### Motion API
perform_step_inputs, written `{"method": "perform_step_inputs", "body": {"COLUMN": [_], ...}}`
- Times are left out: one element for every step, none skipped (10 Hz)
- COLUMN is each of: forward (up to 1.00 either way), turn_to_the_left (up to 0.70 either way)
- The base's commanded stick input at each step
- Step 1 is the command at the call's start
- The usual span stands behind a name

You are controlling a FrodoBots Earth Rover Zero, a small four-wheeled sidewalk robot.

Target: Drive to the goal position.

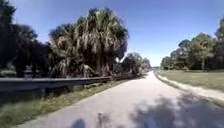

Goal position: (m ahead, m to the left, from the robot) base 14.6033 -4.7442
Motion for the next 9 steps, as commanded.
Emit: {"method": "perform_step_inputs", "body": {"forward": [0.85, 0.85, 0.85, 0.85, 0.85, 0.85, 0.85, 0.85, 0.85], "turn_to_the_left": [0.00, 0.00, 0.00, 0.00, 0.00, 0.00, 0.00, 0.00, 0.00]}}
